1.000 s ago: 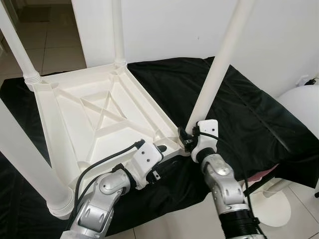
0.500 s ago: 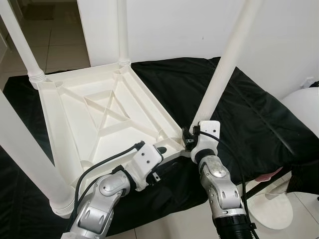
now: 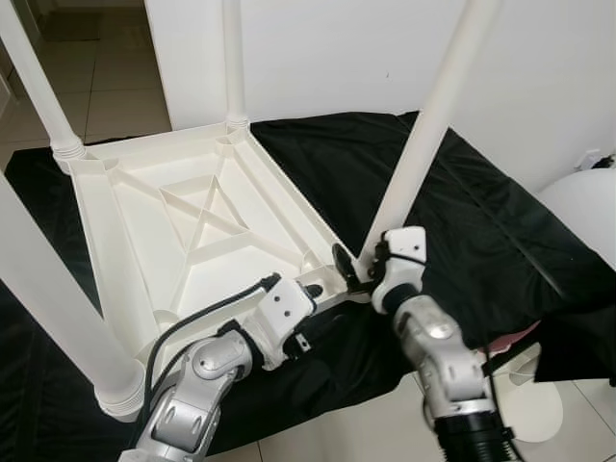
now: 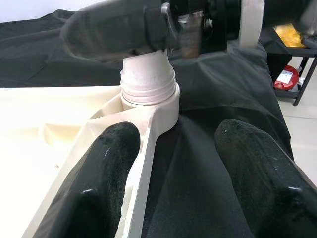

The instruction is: Building children table

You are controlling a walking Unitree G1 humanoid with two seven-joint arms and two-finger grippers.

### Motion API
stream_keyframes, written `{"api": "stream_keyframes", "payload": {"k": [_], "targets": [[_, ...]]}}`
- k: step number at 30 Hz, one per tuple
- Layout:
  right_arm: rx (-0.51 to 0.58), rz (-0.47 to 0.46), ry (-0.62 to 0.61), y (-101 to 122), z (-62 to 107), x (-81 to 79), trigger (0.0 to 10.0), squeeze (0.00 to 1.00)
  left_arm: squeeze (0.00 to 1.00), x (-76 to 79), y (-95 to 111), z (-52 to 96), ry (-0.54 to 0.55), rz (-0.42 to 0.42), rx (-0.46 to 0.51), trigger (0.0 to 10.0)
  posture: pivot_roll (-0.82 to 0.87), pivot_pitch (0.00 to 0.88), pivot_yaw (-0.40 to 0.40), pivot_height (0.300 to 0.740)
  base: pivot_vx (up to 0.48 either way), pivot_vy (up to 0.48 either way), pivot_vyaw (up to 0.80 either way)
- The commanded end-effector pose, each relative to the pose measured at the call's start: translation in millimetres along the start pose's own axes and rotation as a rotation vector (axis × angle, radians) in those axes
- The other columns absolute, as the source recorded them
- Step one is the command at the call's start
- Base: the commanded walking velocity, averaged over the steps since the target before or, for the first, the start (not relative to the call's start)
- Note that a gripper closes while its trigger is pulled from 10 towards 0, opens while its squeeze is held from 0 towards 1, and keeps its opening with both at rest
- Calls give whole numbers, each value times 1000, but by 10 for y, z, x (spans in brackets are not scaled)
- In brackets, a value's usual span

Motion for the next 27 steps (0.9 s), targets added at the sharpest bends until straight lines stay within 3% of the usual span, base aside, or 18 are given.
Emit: {"api": "stream_keyframes", "payload": {"k": [1,3,8,15,24,25,26,27], "targets": [[-10,20,104,-58,24,-13,10000,0,0,-6,3,-2,54,-1,6,10000,1,32,-73,740,0,0,0],[-14,67,185,-90,58,-8,10000,0,0,-11,4,-3,55,-2,5,10000,1,33,-72,740,0,0,0],[-13,93,232,-131,70,58,10000,0,0,-24,9,-3,60,-1,6,10000,1,38,-70,740,0,0,0],[-32,134,393,-256,31,179,10000,0,0,-39,29,-18,63,-4,9,10000,4,43,-64,740,0,0,0],[-56,166,431,-338,-83,209,10000,0,0,-63,38,-9,67,-11,8,10000,14,40,-59,740,0,0,0],[-60,176,438,-355,-103,209,8353,0,0,-64,37,-7,66,-11,7,10000,16,38,-58,740,0,0,0],[-64,178,445,-372,-117,207,4353,0,0,-66,34,-5,67,-12,5,10000,17,39,-58,740,0,0,0],[-67,180,446,-385,-127,206,3333,0,0,-68,32,-3,67,-12,4,10000,17,39,-58,740,0,0,0]]}}
Point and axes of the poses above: a point about 5 cm out from each wrist's last joint towards the gripper, its own z axis pointing back from the gripper into the wrist, its own y axis along the axis of the wrist's last joint, x = y × z, the point moved 2 cm from there along -z, pointing out of the wrist towards the gripper, and after that the axes turned 8 degrees about z, right-handed, at the moved point
